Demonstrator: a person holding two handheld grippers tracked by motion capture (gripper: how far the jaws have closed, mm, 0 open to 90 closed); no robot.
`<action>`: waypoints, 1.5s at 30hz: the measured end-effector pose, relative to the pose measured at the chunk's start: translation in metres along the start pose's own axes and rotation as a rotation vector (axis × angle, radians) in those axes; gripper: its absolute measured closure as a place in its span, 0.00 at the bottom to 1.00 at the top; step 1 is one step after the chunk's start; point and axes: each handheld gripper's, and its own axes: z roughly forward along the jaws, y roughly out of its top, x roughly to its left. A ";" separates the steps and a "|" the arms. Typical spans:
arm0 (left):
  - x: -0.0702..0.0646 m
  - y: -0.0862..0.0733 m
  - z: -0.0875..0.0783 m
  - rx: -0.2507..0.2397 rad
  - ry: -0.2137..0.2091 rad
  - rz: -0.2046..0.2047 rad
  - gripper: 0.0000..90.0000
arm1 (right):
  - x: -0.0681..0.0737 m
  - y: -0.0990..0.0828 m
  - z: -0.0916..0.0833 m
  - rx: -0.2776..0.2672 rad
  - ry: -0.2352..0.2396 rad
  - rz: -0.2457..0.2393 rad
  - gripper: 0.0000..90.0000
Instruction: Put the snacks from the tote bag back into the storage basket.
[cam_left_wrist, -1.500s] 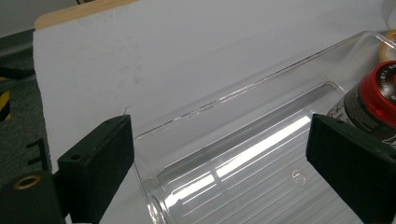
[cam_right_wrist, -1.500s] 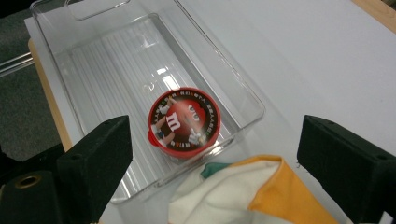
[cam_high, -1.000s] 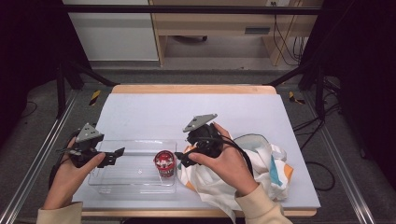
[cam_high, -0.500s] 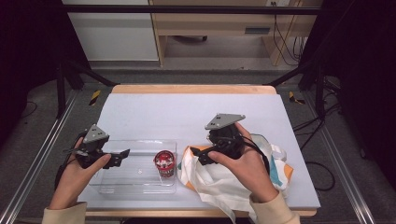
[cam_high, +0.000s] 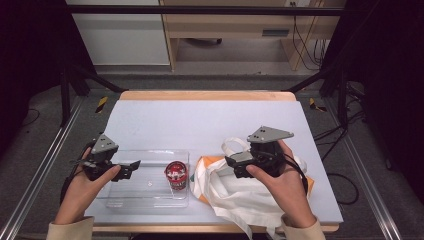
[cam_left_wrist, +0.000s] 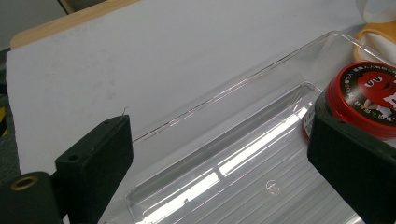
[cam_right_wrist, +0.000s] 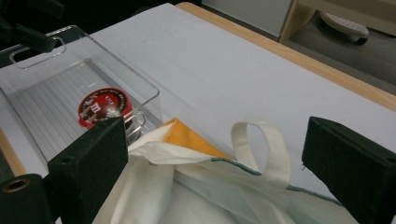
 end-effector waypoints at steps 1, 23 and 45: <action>0.000 0.000 0.000 -0.001 0.001 -0.002 0.08 | -0.002 -0.002 -0.001 -0.002 -0.011 0.002 0.08; 0.003 -0.001 0.000 -0.005 0.003 -0.006 0.08 | -0.044 -0.036 -0.026 0.003 -0.128 0.086 0.07; 0.005 -0.006 0.009 0.015 -0.005 -0.009 0.08 | -0.078 -0.082 -0.026 0.061 -0.201 0.169 0.08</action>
